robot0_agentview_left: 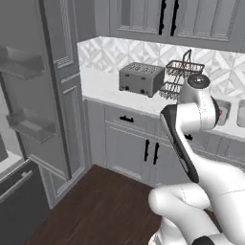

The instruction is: Place one eggplant and one steak in each tupperware on the nearby counter, to pack two identical lunches.

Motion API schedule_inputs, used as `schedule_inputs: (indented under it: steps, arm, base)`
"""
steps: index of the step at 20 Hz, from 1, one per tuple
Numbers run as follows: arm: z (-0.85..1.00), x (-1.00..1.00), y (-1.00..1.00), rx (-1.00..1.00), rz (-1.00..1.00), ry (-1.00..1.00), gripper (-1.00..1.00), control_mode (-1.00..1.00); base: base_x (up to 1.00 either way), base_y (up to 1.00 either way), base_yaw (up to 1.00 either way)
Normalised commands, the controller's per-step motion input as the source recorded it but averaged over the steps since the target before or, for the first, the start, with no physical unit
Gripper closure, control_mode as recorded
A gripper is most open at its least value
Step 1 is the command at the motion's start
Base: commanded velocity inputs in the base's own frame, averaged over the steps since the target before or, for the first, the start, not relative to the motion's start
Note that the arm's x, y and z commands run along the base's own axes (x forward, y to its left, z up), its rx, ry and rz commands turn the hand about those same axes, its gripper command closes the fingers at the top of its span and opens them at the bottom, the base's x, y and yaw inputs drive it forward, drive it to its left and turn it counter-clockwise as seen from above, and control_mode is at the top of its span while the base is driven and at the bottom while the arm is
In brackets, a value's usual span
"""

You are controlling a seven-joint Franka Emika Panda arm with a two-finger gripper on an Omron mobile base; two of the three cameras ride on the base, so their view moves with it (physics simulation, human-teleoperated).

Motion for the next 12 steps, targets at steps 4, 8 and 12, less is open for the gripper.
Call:
schedule_inputs:
  steps: [4, 8, 12]
  arm:
    - [0.0, 0.0, 0.0, 0.0, 0.0, 0.0, 1.0, 1.0]
    - [0.0, 0.0, 0.0, 0.0, 0.0, 0.0, 1.0, 1.0]
    - [0.0, 0.0, 0.0, 0.0, 0.0, 0.0, 1.0, 1.0]
  base:
    - [0.07, -0.71, -0.84]
    - [0.47, -0.38, -0.75]
    - [0.76, 0.66, -0.38]
